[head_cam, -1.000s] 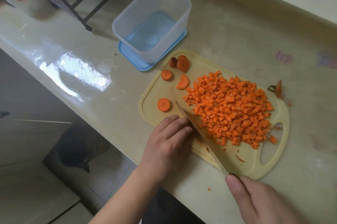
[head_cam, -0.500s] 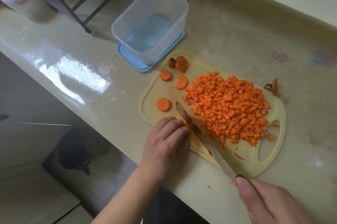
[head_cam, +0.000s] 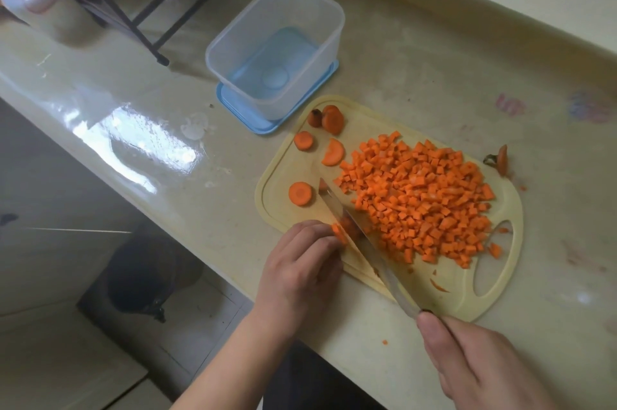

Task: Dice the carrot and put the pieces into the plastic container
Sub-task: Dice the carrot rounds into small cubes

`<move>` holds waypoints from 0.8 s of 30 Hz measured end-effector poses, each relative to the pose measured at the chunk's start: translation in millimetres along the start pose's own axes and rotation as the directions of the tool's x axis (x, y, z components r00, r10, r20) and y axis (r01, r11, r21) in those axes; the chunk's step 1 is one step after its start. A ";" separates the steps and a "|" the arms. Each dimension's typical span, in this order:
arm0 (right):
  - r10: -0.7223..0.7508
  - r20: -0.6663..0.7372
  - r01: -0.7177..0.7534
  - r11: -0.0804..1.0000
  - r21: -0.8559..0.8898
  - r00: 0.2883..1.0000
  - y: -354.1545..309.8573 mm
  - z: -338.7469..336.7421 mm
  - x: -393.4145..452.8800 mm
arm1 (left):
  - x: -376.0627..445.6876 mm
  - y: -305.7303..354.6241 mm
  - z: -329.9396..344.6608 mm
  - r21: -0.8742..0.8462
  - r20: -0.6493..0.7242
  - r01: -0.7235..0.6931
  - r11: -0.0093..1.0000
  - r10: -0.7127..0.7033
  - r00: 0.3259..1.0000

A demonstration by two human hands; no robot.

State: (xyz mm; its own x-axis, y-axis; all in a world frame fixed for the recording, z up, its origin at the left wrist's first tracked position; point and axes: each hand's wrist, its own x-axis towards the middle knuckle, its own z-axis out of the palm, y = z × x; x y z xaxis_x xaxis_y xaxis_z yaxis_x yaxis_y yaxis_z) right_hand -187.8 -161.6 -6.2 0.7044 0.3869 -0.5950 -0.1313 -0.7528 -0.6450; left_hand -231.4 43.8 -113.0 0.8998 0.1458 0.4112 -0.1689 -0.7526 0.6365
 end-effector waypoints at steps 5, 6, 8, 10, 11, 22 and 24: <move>0.039 -0.028 -0.041 0.996 -0.078 0.999 8.1 0.1 -6.5 | -1.6 -2.5 0.5 0.010 -0.004 0.005 1.000 -0.005 1.000; 0.045 -0.028 -0.048 0.994 -0.096 0.999 10.2 0.1 -7.1 | -2.5 -3.7 0.6 0.016 -0.002 0.007 1.000 -0.007 1.000; 0.043 -0.043 -0.049 0.990 -0.135 0.998 15.4 1.1 -6.9 | -4.2 -5.5 0.7 0.024 -0.003 0.010 1.000 -0.010 1.000; 0.037 -0.055 -0.045 0.987 -0.155 0.998 21.5 3.8 -6.4 | -4.7 -5.9 1.0 0.028 -0.004 0.009 1.000 -0.008 1.000; 0.038 -0.060 -0.047 0.986 -0.158 0.997 23.8 5.4 -6.0 | -4.4 -5.9 1.4 0.028 -0.003 0.006 1.000 -0.006 1.000; -0.063 -0.034 0.059 0.992 -0.110 0.997 14.8 19.0 9.9 | -0.4 -6.3 2.4 -0.041 0.009 0.010 0.999 -0.010 1.000; -0.059 -0.037 0.057 0.997 -0.053 0.998 11.5 13.9 9.0 | 0.0 -6.3 1.7 -0.042 0.015 0.011 0.999 -0.011 1.000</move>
State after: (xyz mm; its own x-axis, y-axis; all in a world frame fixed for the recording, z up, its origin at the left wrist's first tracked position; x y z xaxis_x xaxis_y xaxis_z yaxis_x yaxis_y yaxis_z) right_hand -192.7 -159.4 -25.6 0.7360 0.4105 -0.5383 -0.0540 -0.7570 -0.6512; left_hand -229.7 47.4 -118.1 0.9073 0.1443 0.3949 -0.1756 -0.7234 0.6677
